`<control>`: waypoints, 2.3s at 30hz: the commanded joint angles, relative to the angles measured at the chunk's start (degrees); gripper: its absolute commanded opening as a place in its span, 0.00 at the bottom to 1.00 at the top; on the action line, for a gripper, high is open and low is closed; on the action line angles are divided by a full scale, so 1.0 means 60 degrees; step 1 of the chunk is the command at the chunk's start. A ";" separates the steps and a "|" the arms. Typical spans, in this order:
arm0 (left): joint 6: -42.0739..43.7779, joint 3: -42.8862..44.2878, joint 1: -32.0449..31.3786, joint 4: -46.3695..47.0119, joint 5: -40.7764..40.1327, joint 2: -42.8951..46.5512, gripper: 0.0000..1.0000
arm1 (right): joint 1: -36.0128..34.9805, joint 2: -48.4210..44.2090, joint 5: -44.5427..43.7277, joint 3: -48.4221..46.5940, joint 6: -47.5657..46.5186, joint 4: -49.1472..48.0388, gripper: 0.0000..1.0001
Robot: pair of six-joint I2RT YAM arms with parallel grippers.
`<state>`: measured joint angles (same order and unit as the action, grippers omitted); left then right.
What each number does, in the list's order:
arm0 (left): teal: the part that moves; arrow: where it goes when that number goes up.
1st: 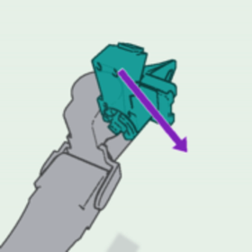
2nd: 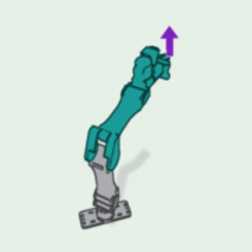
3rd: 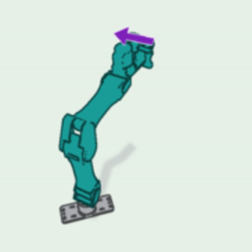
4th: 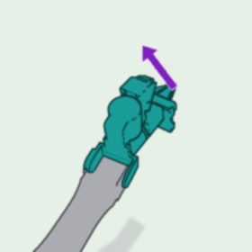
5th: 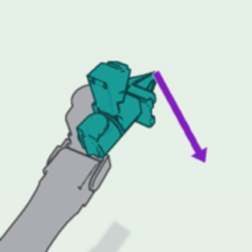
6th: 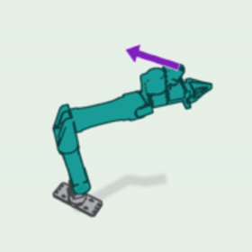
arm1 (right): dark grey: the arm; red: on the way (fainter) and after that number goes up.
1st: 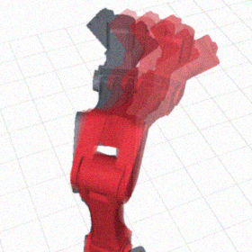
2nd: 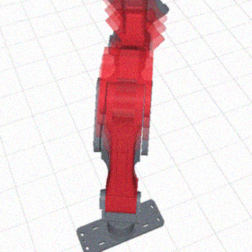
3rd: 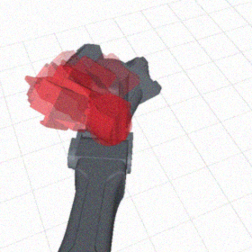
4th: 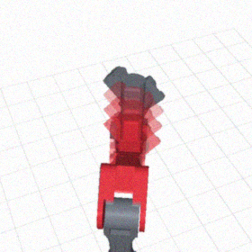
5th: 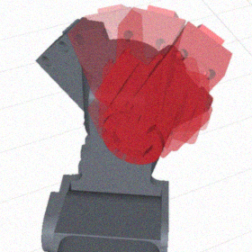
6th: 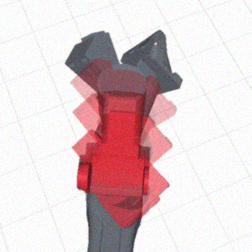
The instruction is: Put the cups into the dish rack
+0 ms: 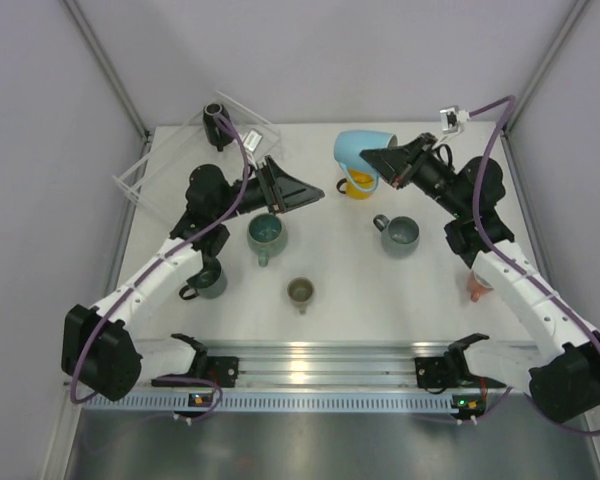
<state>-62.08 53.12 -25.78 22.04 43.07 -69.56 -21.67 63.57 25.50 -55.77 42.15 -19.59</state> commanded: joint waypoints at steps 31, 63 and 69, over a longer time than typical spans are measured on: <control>-0.1342 0.0580 -0.0962 0.4089 -0.0352 -0.1238 0.63 | -0.2130 0.0508 -0.0265 0.0227 0.1559 -0.4557 0.00; 0.0692 0.0388 -0.0977 0.1515 -0.1274 -0.0756 0.00 | -0.2380 -0.1659 -0.2226 0.0565 -0.0843 0.0012 0.83; 0.2712 0.1440 -0.0874 -0.1720 -0.2384 -0.0668 0.00 | -0.2365 -0.2318 -0.2798 0.0345 -0.1253 0.1125 0.99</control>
<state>-55.79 55.33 -31.68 21.10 35.07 -76.62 -35.75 52.95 11.57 -50.17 37.47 -14.39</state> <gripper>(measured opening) 0.222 0.985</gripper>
